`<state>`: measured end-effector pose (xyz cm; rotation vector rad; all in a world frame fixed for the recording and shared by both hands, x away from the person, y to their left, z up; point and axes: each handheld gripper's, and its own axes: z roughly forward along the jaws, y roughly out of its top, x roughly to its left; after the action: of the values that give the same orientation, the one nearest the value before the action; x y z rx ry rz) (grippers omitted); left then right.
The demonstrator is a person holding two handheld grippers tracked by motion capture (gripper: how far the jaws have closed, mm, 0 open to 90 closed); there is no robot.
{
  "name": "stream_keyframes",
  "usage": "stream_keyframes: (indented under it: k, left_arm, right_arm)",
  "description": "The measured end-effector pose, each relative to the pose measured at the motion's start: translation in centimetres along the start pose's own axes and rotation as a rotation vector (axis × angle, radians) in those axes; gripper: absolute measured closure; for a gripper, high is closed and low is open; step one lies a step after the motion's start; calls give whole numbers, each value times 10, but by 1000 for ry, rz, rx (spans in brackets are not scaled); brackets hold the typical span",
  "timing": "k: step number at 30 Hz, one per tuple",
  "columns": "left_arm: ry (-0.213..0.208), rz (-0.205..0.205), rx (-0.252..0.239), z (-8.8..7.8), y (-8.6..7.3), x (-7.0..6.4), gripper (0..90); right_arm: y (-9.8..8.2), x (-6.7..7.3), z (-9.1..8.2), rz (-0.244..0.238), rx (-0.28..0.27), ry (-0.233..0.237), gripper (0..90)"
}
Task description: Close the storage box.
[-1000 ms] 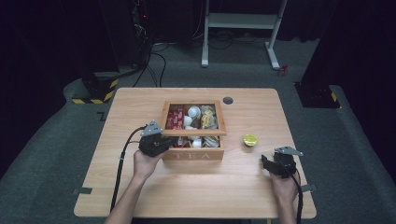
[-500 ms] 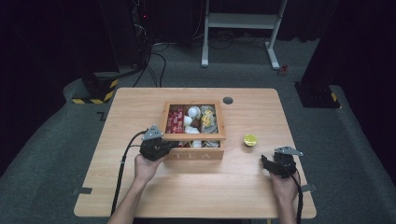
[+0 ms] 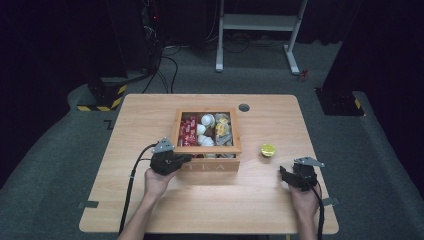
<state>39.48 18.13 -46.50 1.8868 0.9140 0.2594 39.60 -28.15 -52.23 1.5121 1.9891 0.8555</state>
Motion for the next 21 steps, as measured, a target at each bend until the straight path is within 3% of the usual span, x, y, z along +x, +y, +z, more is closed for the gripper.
stream_keyframes:
  k: [21]
  left_arm:
    - [-23, -22, 13, 2, -15, 0, 900]
  right_arm:
    - [0, 0, 0, 0, 0, 0, 386]
